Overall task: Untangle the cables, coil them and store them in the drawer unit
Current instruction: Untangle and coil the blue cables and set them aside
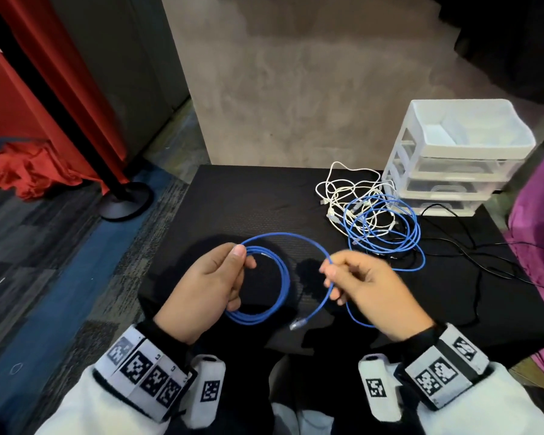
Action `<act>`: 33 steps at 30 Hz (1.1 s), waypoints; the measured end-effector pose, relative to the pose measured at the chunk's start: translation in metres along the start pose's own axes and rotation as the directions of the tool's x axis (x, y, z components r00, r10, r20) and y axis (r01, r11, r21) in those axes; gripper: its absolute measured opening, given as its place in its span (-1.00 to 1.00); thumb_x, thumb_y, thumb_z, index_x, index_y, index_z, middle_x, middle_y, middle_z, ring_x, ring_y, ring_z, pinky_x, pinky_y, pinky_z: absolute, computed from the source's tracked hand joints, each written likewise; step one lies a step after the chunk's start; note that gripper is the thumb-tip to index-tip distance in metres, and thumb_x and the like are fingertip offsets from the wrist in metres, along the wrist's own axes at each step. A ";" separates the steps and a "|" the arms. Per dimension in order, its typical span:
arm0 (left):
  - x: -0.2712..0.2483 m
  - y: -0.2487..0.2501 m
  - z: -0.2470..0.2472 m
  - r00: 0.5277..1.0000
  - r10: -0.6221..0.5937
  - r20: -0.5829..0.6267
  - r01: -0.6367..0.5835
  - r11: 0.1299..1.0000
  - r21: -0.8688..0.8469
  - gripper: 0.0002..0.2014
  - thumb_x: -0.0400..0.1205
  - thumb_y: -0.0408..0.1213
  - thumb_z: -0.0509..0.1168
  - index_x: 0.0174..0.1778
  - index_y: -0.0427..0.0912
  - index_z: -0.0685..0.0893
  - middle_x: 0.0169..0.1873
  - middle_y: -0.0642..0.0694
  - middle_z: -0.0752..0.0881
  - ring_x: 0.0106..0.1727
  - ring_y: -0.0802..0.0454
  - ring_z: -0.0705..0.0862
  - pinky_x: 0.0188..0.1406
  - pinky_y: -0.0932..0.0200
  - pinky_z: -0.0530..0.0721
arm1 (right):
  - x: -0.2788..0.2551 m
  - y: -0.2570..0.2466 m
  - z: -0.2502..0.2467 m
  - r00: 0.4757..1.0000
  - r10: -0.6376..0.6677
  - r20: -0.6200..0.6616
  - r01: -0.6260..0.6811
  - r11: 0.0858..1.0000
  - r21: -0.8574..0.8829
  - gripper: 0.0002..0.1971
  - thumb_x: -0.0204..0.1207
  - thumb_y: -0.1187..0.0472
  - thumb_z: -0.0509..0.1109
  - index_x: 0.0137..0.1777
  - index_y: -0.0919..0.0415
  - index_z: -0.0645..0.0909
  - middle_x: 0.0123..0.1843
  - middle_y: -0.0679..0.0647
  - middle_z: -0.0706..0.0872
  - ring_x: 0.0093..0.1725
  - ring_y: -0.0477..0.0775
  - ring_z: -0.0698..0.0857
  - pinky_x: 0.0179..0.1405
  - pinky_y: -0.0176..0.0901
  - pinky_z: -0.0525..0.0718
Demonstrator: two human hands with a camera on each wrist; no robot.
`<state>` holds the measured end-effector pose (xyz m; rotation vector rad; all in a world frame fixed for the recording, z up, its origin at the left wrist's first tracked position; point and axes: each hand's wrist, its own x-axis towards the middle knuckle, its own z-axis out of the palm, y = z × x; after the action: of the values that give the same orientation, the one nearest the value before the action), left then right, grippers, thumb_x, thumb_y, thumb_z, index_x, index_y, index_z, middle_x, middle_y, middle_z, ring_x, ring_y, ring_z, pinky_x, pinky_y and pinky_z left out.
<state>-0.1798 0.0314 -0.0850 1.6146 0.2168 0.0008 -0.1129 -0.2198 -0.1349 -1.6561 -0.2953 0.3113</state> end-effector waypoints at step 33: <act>0.011 -0.023 0.054 0.993 -0.116 -0.017 0.110 0.971 -0.214 -0.68 0.89 -0.11 0.05 -0.08 -0.18 0.54 -0.52 0.05 0.26 -0.56 0.18 0.22 -0.60 0.27 0.34 | 0.003 -0.020 0.030 0.976 -0.152 -0.159 0.154 0.988 0.000 -0.87 0.51 0.29 0.65 -0.02 0.06 0.82 0.05 0.13 0.77 0.05 -0.02 0.74 0.21 -0.15 0.63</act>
<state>-0.1654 -0.0194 -0.1126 1.3881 0.3205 -0.0392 -0.1215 -0.1891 -0.1182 -1.6251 -0.2983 0.0647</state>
